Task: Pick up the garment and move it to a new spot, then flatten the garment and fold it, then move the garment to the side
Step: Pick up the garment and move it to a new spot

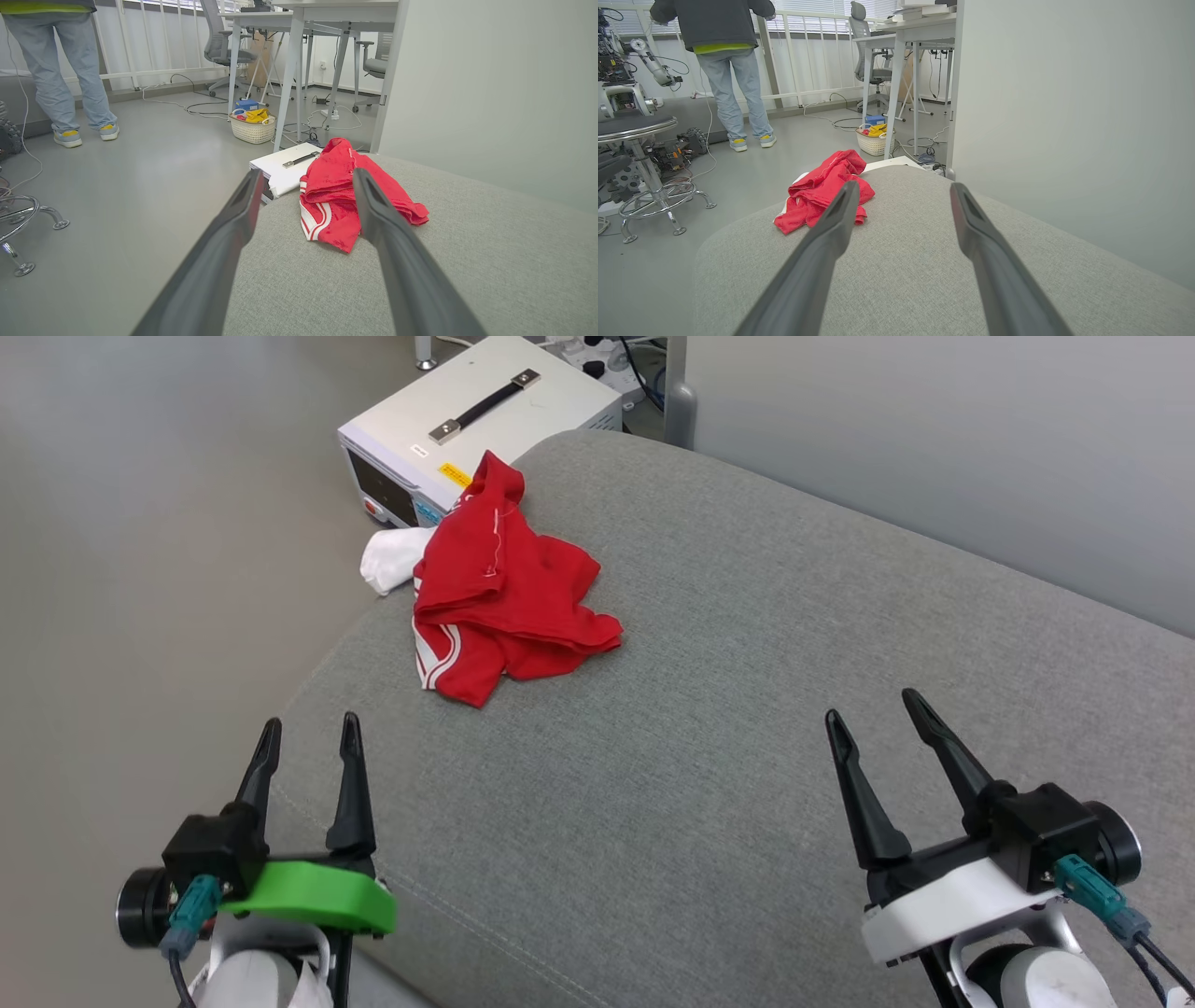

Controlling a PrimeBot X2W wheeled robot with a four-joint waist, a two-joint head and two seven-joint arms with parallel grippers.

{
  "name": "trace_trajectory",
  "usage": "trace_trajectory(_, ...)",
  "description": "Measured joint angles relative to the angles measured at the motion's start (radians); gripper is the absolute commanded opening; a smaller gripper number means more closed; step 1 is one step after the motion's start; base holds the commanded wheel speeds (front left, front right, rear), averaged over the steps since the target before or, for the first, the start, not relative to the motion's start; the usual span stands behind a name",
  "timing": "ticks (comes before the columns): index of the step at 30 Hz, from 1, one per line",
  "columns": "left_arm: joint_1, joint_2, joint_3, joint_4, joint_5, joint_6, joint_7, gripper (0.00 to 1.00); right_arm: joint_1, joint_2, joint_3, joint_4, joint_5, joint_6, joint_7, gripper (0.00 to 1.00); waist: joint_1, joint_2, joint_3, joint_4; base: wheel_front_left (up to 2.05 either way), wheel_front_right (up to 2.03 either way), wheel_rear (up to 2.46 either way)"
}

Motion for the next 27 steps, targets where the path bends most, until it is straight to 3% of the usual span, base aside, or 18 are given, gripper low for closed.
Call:
trace_trajectory(6, -0.155, 0.063, -0.056, 0.108, -0.030, -0.027, 0.018, 1.00, -0.029, -0.024, -0.014, -0.035, -0.012, 0.000, 0.032, 1.00, 0.0000, 0.0000, 0.041, -0.038, 0.00, 0.00, 0.00)
trace_trajectory(10, -0.303, 0.120, -0.104, 0.168, -0.076, -0.031, 0.094, 1.00, -0.052, -0.049, -0.026, -0.060, -0.016, 0.000, 0.054, 1.00, 0.0001, 0.0000, 0.081, -0.073, 0.00, 0.00, 0.00)
trace_trajectory(20, -0.648, 0.306, -0.272, 0.278, -0.347, -0.035, 0.390, 1.00, -0.106, -0.094, -0.061, -0.122, -0.017, 0.000, 0.091, 1.00, 0.0003, 0.0000, 0.210, -0.165, 0.00, 0.00, 0.00)
trace_trajectory(27, -0.790, 0.443, -0.366, 0.408, -0.560, -0.035, 0.678, 1.00, -0.146, -0.114, -0.069, -0.145, -0.017, 0.000, 0.095, 1.00, 0.0003, 0.0000, 0.311, -0.229, 0.00, 0.00, 0.00)
